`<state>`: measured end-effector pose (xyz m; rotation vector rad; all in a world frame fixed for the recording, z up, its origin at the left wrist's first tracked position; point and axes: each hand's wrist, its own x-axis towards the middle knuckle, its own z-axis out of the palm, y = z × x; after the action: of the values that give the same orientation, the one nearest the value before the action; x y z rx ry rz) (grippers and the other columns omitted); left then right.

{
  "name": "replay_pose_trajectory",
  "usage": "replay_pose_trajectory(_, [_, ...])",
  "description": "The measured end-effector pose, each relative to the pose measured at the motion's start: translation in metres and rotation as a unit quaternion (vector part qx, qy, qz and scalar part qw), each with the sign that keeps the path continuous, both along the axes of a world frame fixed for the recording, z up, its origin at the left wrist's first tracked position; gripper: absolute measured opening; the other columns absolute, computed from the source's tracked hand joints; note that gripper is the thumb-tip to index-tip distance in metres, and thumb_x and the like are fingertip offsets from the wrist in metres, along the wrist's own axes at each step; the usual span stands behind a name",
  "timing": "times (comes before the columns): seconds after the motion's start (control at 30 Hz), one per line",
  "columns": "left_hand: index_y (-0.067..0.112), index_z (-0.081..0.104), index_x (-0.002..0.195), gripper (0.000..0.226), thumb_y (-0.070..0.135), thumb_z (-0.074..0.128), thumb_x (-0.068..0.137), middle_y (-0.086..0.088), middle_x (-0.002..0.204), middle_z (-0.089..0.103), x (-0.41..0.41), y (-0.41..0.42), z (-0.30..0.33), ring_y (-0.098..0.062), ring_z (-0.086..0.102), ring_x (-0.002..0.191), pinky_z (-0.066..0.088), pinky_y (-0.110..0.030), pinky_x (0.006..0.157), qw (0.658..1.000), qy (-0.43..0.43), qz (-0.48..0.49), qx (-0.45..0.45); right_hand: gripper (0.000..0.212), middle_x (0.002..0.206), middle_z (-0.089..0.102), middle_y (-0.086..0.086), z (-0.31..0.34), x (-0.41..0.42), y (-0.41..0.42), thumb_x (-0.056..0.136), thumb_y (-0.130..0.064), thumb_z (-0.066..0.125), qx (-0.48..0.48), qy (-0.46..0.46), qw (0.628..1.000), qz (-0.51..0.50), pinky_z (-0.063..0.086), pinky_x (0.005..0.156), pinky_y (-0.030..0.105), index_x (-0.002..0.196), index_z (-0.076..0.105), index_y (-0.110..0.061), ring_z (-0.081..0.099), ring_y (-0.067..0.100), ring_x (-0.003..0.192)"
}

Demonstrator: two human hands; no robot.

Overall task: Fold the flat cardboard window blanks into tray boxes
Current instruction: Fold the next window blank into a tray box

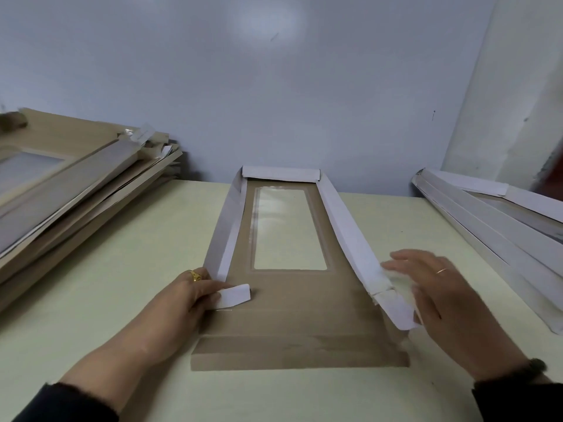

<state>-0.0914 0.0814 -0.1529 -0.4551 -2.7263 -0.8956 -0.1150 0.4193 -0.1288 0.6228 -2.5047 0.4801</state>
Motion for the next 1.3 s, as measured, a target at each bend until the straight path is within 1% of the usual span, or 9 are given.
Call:
replay_pose_trajectory(0.17, [0.03, 0.069, 0.107, 0.04, 0.001, 0.044, 0.095, 0.037, 0.085, 0.052, 0.003, 0.002, 0.002, 0.015, 0.048, 0.09, 0.035, -0.001, 0.07, 1.0, 0.001, 0.005, 0.004, 0.075, 0.121, 0.052, -0.018, -0.021, -0.009, 0.008, 0.065, 0.028, 0.041, -0.108, -0.254, 0.958, 0.078, 0.034, 0.088, 0.002, 0.097, 0.066, -0.035, 0.048, -0.001, 0.113])
replay_pose_trajectory(0.33, [0.031, 0.067, 0.109, 0.038, 0.004, 0.042, 0.096, 0.022, 0.085, 0.051, 0.006, 0.002, 0.003, 0.009, 0.049, 0.088, 0.037, -0.005, 0.071, 1.0, -0.011, 0.027, 0.012, 0.048, 0.102, 0.067, -0.018, -0.017, -0.013, 0.014, 0.083, 0.017, 0.051, -0.223, -0.309, 0.922, 0.075, 0.036, 0.08, -0.002, 0.082, 0.074, -0.025, 0.057, -0.015, 0.094])
replay_pose_trajectory(0.53, [0.03, 0.064, 0.115, 0.04, 0.002, 0.045, 0.093, 0.006, 0.089, 0.043, 0.002, 0.001, -0.002, -0.004, 0.047, 0.082, 0.037, -0.011, 0.068, 0.998, -0.01, 0.057, -0.008, 0.022, 0.072, 0.071, -0.003, -0.017, -0.009, 0.008, 0.081, 0.009, 0.06, -0.322, -0.26, 0.909, 0.049, 0.045, 0.063, 0.008, 0.079, 0.066, -0.012, 0.063, 0.006, 0.065])
replay_pose_trajectory(0.73, [0.041, 0.06, 0.099, 0.042, 0.001, 0.054, 0.089, 0.011, 0.076, 0.047, 0.003, 0.003, -0.004, 0.002, 0.048, 0.076, 0.036, -0.008, 0.065, 0.997, 0.029, 0.073, 0.022, 0.029, 0.061, 0.06, -0.001, -0.02, -0.003, -0.018, 0.073, 0.0, 0.072, -0.092, -0.095, 0.991, -0.019, 0.043, 0.06, 0.024, 0.067, 0.054, -0.021, 0.056, 0.015, 0.061])
replay_pose_trajectory(0.8, [0.044, 0.055, 0.081, 0.042, 0.002, 0.059, 0.086, 0.012, 0.081, 0.051, 0.003, 0.002, -0.003, -0.002, 0.048, 0.072, 0.038, -0.013, 0.062, 0.996, 0.031, 0.077, 0.035, 0.021, 0.064, 0.059, 0.003, -0.018, 0.0, -0.017, 0.073, 0.007, 0.068, -0.015, -0.074, 0.997, -0.014, 0.044, 0.058, 0.031, 0.074, 0.063, -0.013, 0.058, 0.024, 0.063])
replay_pose_trajectory(0.87, [0.035, 0.056, 0.075, 0.035, 0.001, 0.061, 0.084, 0.012, 0.084, 0.053, 0.004, 0.002, -0.001, -0.005, 0.047, 0.068, 0.037, -0.015, 0.06, 0.996, 0.03, 0.071, 0.039, 0.042, 0.078, 0.061, 0.002, -0.015, 0.004, -0.015, 0.073, 0.016, 0.052, 0.041, -0.109, 0.993, -0.013, 0.046, 0.068, 0.031, 0.094, 0.065, -0.017, 0.06, 0.024, 0.077])
replay_pose_trajectory(1.0, [0.031, 0.061, 0.068, 0.038, -0.005, 0.063, 0.081, 0.014, 0.085, 0.054, 0.006, 0.003, 0.003, -0.007, 0.048, 0.066, 0.037, -0.016, 0.06, 0.996, 0.04, 0.07, 0.048, 0.086, 0.124, 0.035, -0.031, -0.011, 0.01, -0.003, 0.066, 0.008, 0.037, 0.113, -0.233, 0.965, 0.044, 0.03, 0.092, 0.009, 0.127, 0.019, -0.05, 0.039, -0.004, 0.109])
replay_pose_trajectory(1.1, [0.035, 0.06, 0.069, 0.046, -0.009, 0.062, 0.079, 0.019, 0.086, 0.055, 0.007, 0.004, 0.005, -0.005, 0.05, 0.068, 0.037, -0.012, 0.06, 0.995, 0.05, 0.063, 0.052, 0.089, 0.121, 0.005, -0.049, -0.009, 0.011, 0.0, 0.069, -0.003, 0.044, 0.15, -0.27, 0.948, 0.082, 0.02, 0.091, 0.003, 0.121, -0.007, -0.055, 0.03, -0.013, 0.108])
replay_pose_trajectory(1.3, [0.037, 0.07, 0.079, 0.057, -0.017, 0.054, 0.081, 0.017, 0.092, 0.06, 0.008, -0.005, 0.005, -0.009, 0.057, 0.074, 0.04, -0.009, 0.064, 0.994, 0.012, 0.046, 0.096, 0.068, 0.092, 0.035, -0.035, -0.009, 0.01, -0.005, 0.07, -0.02, 0.07, 0.084, -0.171, 0.98, 0.061, 0.03, 0.078, 0.004, 0.117, 0.031, -0.05, 0.044, -0.006, 0.084])
